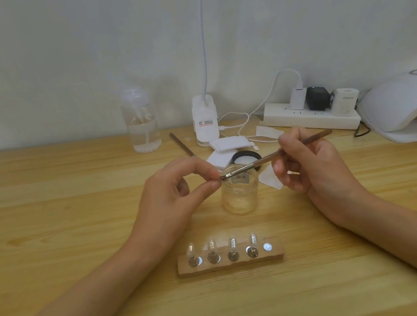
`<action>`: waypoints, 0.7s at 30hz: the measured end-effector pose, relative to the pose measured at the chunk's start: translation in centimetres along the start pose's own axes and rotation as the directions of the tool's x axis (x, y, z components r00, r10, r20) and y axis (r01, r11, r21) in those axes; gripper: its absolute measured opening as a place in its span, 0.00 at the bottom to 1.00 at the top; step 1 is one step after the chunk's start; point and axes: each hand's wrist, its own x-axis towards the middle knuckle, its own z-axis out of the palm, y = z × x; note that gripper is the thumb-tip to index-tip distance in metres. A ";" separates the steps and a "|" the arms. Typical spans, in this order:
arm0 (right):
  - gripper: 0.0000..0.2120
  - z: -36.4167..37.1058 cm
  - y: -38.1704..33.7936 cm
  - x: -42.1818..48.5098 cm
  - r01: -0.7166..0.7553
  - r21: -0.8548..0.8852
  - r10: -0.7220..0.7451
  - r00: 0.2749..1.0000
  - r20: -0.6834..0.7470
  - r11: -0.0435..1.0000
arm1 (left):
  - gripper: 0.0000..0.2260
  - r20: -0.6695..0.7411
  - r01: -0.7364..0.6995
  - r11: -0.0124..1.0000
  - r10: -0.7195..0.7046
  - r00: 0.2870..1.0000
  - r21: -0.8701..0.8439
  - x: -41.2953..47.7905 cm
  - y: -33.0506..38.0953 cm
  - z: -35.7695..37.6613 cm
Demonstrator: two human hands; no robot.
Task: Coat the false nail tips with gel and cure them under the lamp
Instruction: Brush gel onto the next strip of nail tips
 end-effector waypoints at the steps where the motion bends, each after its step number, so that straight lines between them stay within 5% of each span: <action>1: 0.12 0.0 0.0 0.0 -0.008 0.003 0.008 1.000 -0.024 1.000 | 0.10 0.002 0.003 1.000 -0.003 1.000 -0.004 0.0 -0.1 0.0; 21: 0.11 -0.2 0.0 0.2 -0.009 0.020 0.010 0.998 -0.069 1.000 | 0.10 0.007 -0.020 0.998 0.019 1.000 0.064 0.0 0.0 0.1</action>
